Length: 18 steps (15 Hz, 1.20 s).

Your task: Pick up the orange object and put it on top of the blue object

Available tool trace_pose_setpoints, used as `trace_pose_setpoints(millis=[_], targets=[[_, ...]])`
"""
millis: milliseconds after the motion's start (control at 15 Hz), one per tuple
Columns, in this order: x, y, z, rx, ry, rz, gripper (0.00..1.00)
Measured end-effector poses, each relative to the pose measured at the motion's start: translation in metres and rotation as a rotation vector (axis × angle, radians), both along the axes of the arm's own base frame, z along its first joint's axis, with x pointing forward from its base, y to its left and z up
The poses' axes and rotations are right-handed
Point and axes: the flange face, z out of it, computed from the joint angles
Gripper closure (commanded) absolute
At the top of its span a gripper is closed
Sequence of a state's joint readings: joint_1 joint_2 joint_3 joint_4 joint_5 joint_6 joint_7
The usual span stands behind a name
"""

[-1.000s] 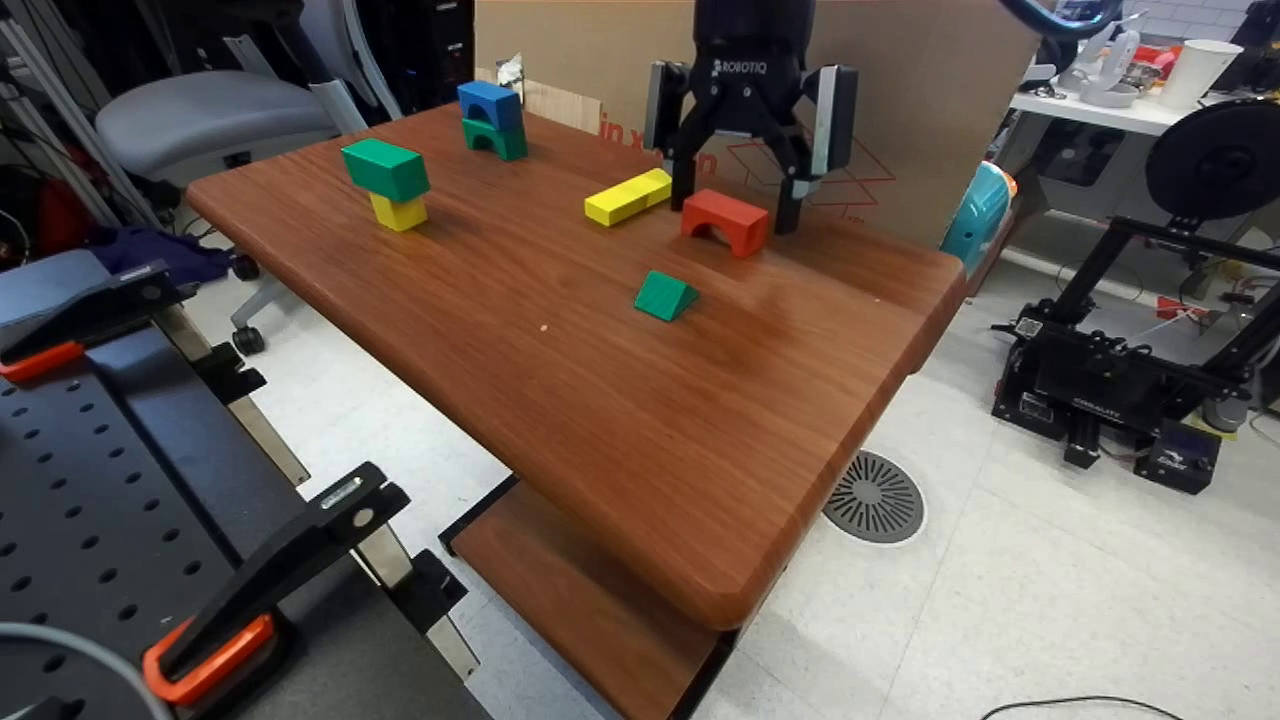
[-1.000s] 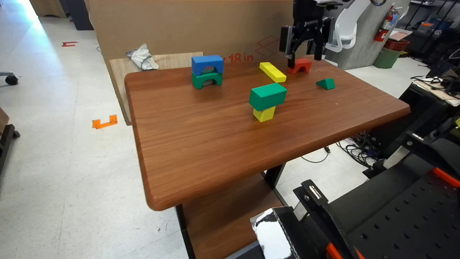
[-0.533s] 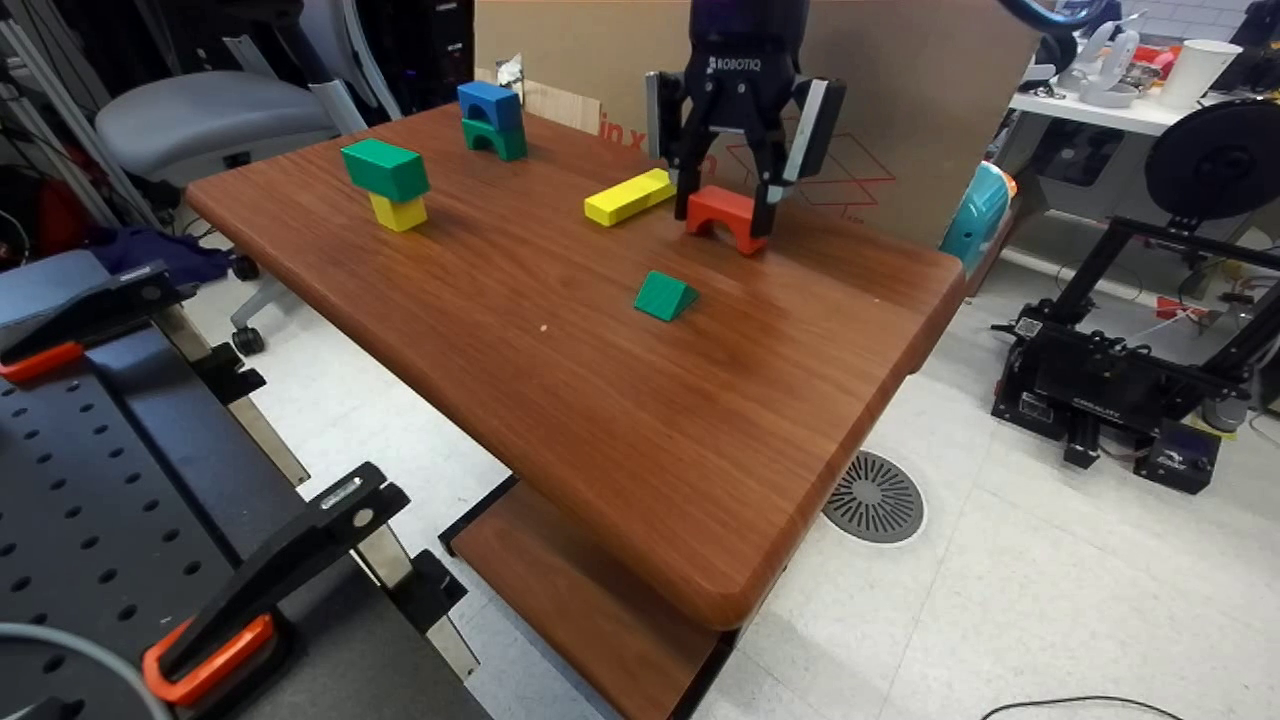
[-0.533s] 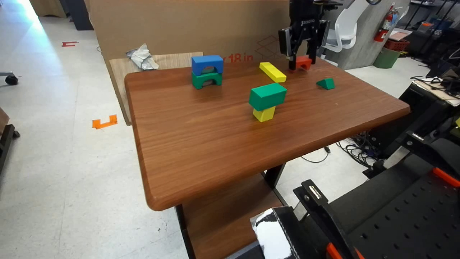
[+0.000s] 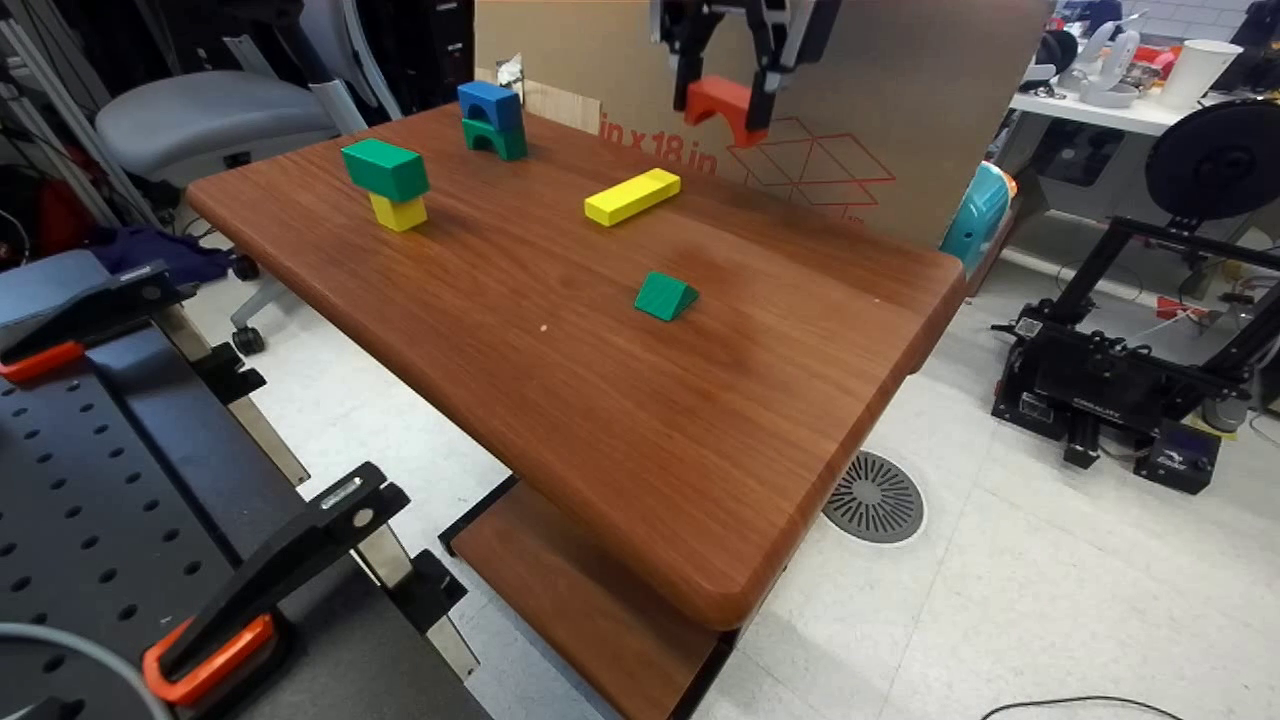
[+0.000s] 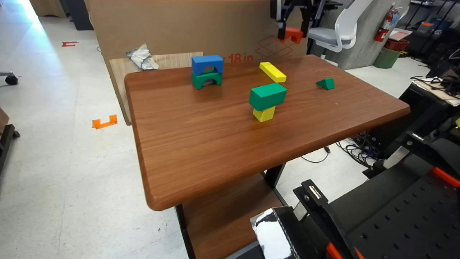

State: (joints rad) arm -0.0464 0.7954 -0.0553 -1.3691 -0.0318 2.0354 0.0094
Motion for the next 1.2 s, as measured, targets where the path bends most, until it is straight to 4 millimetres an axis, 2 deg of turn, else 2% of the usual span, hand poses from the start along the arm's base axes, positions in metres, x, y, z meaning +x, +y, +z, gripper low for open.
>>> trace_pose_setpoints(millis=[200, 400, 600, 867, 1200], targets=[[0.006, 0.013, 0.046, 0.054, -0.068, -0.063, 0.56], [0.008, 0.039, 0.070, 0.075, -0.103, -0.096, 0.56], [0.002, 0.073, 0.077, 0.083, -0.108, -0.101, 0.56], [-0.015, 0.117, 0.083, 0.091, -0.098, -0.080, 0.56], [-0.038, 0.157, 0.071, 0.084, -0.060, -0.043, 0.56]])
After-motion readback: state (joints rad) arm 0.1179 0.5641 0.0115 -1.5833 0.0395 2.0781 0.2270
